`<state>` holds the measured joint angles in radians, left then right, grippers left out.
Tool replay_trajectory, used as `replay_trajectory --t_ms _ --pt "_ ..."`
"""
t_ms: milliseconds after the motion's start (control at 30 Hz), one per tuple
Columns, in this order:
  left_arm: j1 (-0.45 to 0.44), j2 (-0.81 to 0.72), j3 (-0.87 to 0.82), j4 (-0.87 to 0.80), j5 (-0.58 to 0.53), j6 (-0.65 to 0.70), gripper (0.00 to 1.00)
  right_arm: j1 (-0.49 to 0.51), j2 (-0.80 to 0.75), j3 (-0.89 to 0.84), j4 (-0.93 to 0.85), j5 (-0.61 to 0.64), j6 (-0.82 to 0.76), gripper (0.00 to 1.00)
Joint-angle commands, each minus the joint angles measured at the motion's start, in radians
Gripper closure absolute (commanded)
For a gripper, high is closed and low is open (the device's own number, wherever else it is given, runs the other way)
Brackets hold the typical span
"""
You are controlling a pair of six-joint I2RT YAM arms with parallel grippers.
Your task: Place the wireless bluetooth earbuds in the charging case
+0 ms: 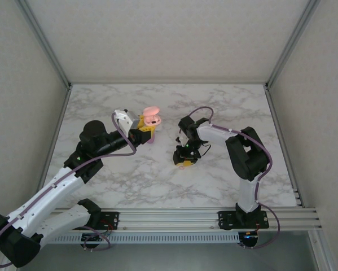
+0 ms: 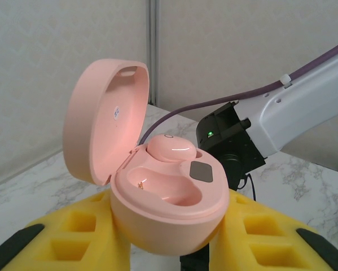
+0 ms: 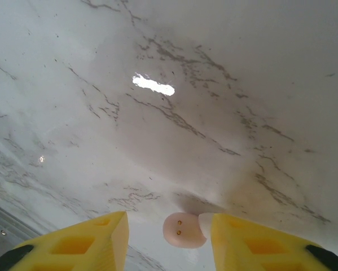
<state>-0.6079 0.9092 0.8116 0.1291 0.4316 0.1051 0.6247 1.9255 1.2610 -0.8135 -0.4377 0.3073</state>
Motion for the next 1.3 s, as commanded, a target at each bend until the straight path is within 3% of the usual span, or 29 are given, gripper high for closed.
replay_trajectory --t_ms 0,433,1267 --pt "-0.003 0.0 0.042 0.011 0.003 0.004 0.83 0.008 -0.022 0.027 -0.023 0.027 0.009 0.57" --pt "-0.003 -0.012 0.039 0.005 -0.004 0.001 0.82 0.007 0.065 0.093 -0.039 0.009 -0.023 0.56" --pt "-0.003 -0.009 0.038 0.011 0.004 0.003 0.82 0.017 -0.005 -0.014 -0.048 -0.026 0.004 0.58"
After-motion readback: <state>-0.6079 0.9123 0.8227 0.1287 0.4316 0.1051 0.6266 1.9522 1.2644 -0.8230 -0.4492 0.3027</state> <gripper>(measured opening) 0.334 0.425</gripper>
